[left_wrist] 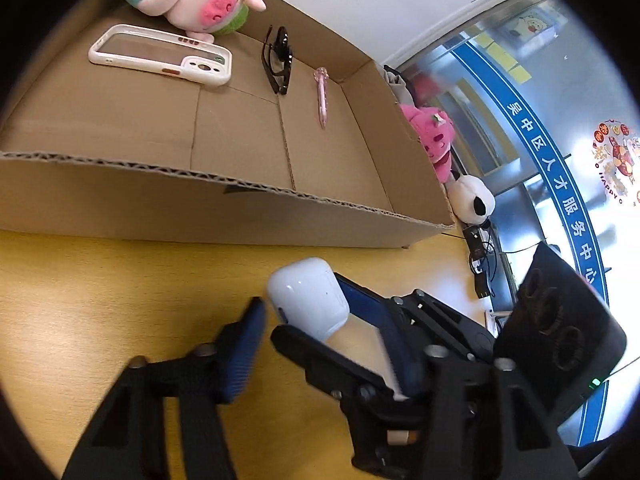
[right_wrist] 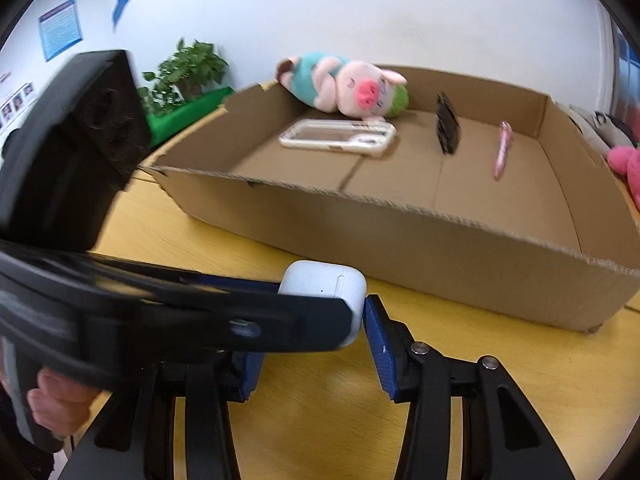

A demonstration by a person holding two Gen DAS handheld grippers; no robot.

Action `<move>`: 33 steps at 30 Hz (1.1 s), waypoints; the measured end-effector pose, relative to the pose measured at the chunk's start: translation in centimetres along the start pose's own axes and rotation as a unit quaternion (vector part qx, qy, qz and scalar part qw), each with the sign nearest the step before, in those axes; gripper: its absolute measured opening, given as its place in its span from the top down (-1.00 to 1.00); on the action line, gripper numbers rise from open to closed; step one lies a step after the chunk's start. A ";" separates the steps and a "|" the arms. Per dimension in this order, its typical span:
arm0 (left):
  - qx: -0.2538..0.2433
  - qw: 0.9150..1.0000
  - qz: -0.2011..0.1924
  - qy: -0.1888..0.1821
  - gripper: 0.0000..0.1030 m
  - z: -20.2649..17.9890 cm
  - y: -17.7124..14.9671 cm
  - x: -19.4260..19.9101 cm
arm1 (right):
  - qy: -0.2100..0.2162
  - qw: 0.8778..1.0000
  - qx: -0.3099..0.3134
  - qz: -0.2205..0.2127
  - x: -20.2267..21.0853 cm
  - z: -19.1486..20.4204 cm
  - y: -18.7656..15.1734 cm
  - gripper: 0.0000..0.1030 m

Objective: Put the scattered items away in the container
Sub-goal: 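Grasp the white earbuds case with the left gripper, then lift the earbuds case with the left gripper and carry it over the box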

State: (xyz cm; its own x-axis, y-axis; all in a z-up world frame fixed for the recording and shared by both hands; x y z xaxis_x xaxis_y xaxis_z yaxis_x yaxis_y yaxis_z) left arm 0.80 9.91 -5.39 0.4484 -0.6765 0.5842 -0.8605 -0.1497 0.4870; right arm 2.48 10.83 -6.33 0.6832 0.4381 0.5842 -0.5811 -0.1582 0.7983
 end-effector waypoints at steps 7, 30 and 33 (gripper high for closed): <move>0.015 1.000 -0.009 0.014 0.52 0.8 0.5 0.3 | -0.002 1.000 0.012 0.013 -0.4 0.3 -0.4 0.04; -0.134 0.987 -0.081 0.034 0.57 -8.0 13.1 3.1 | -0.013 0.996 0.086 -0.022 1.6 -3.3 14.0 0.06; -0.138 0.987 -0.079 0.034 0.58 -8.2 15.4 2.4 | -0.006 0.996 0.084 -0.014 0.6 -4.6 15.9 0.06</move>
State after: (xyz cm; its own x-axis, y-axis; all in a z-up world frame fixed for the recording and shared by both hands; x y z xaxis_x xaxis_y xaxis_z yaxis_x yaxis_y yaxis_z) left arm -9.40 11.91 8.86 0.5945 -0.6095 0.5245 -0.6847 -0.0416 0.7277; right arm -8.36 12.62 6.06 0.7038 0.4349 0.5617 -0.4797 -0.2923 0.8273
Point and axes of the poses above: each gripper's, at about its wrist camera, not at the fingertips, and x roughly against the way its jaws point, z to its left, y to its top, the point moved 9 cm from there along -x, roughly the way its jaws point, and after that the axes turned 10 degrees about -z, right-handed, at the moved point
